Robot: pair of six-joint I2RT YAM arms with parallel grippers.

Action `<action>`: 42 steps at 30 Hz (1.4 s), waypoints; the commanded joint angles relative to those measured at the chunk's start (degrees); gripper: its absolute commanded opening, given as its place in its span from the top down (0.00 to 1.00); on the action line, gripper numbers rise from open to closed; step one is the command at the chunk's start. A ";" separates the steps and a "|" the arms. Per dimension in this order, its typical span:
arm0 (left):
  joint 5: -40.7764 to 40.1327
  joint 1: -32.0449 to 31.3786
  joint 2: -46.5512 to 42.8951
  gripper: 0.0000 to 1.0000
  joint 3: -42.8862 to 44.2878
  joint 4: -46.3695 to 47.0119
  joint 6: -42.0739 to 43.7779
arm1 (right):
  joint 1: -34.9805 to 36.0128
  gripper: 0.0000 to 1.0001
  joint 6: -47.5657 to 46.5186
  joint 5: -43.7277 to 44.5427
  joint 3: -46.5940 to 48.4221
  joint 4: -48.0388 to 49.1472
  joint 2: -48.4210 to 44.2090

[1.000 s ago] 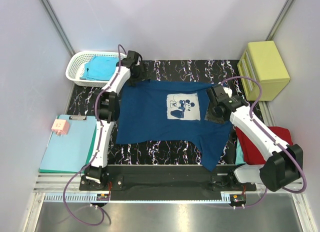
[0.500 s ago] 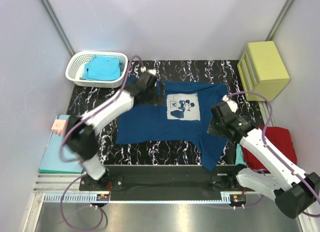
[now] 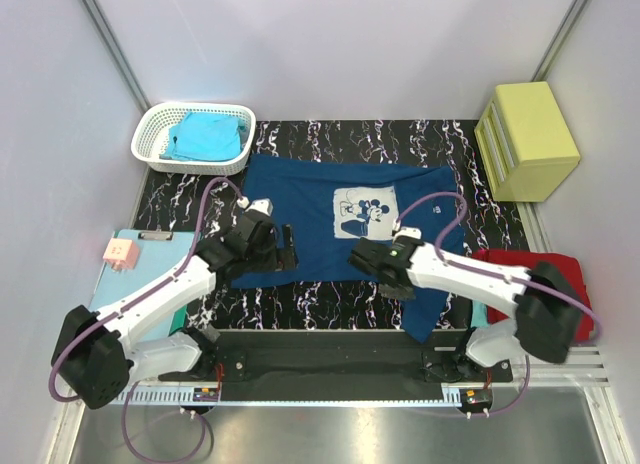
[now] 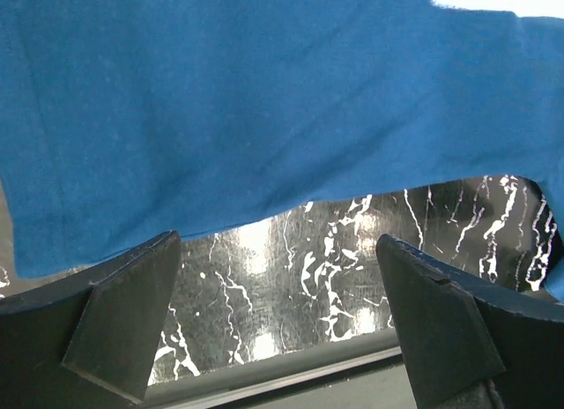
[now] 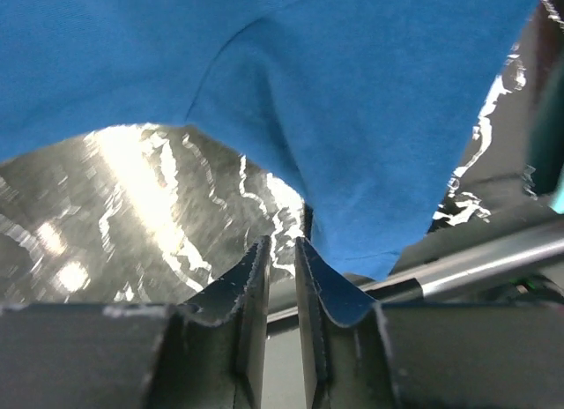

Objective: Fold and stack the t-shirts
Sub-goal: Grap the side of the flattened tshirt closest away from the robot with both arms

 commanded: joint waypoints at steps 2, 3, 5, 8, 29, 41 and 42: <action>1.86 -0.23 -1.34 0.01 -0.02 2.16 0.68 | 0.90 0.74 6.65 6.98 5.98 -9.66 8.79; 2.47 -0.32 -1.08 0.01 -0.11 2.16 0.95 | 0.90 0.74 6.83 6.89 6.33 -9.93 9.15; 3.71 -0.41 -0.20 0.01 -0.29 1.98 1.48 | 0.90 0.73 7.88 6.54 6.08 -11.33 9.85; 3.01 -0.76 0.51 0.01 -0.37 1.37 1.65 | 1.16 0.73 9.81 5.75 5.20 -14.49 10.47; 6.52 -0.85 3.58 0.01 -0.38 1.80 4.47 | 11.79 0.67 18.96 -4.18 2.47 -8.44 16.89; 8.28 -1.20 3.76 0.01 -0.73 1.45 4.56 | 11.79 0.64 22.74 -3.74 1.06 -9.66 18.56; 8.37 -1.20 3.93 0.01 -0.73 1.45 4.64 | 11.79 0.64 23.18 -3.31 1.15 -11.23 18.38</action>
